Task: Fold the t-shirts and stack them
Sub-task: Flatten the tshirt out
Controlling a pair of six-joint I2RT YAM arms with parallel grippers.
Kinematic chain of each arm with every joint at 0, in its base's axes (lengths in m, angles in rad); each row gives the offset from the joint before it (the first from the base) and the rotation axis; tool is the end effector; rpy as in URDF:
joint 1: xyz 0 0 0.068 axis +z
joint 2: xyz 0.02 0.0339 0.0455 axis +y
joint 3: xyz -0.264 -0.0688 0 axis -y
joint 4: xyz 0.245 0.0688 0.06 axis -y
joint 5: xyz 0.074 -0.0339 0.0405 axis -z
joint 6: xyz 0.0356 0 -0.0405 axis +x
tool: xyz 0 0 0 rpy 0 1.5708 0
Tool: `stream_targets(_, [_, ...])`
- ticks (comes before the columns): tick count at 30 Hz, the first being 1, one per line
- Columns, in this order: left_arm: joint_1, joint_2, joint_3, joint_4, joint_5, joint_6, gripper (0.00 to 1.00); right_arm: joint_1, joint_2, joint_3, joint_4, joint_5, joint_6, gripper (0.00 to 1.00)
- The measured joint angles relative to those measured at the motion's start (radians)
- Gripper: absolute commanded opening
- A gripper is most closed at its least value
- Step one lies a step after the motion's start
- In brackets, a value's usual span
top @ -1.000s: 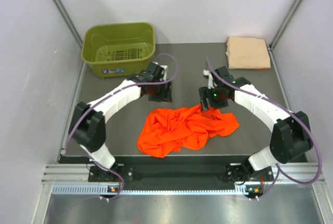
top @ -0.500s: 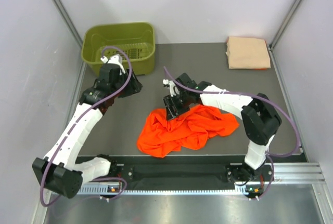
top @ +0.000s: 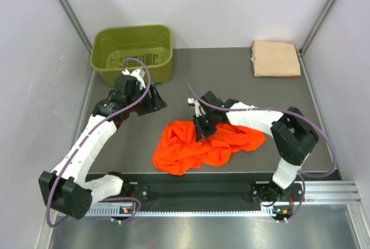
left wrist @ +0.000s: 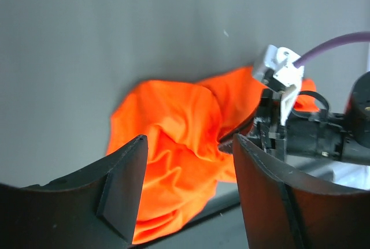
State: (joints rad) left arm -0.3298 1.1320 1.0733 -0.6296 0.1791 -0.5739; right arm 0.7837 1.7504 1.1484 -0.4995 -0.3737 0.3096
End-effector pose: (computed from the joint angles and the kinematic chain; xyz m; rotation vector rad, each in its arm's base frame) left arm 0.2251 -0.0838 0.3288 -0.1861 2.3305 -0.6704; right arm 0.2398 0.2573 0.1884 -0.7870 2.7141 0.8067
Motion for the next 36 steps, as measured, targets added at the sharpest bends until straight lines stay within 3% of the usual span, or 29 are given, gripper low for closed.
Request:
stream_targets(6, [-0.018,0.097,0.0,0.034,0.127,0.028,0.68,-0.002,-0.133,-0.158,0.005,0.052,0.038,0.0])
stream_targets(13, [-0.198,0.27,0.029,0.08,0.127,0.103,0.8,-0.058,-0.185,-0.27,0.053,0.069,0.104,0.0])
stream_targets(16, [-0.267,0.346,0.072,0.109,0.112,0.144,0.81,-0.089,-0.185,-0.301,0.081,0.065,0.133,0.0])
stream_targets(24, [-0.301,0.579,0.176,0.116,0.147,0.224,0.73,-0.145,-0.212,-0.385,0.145,0.006,0.183,0.02])
stream_targets(31, [-0.32,0.576,0.156,0.149,0.172,0.291,0.47,-0.15,-0.219,-0.389,0.173,-0.034,0.191,0.02])
stream_targets(36, [-0.364,0.572,0.154,0.193,0.2,0.329,0.44,-0.15,-0.219,-0.411,0.208,-0.048,0.207,0.02])
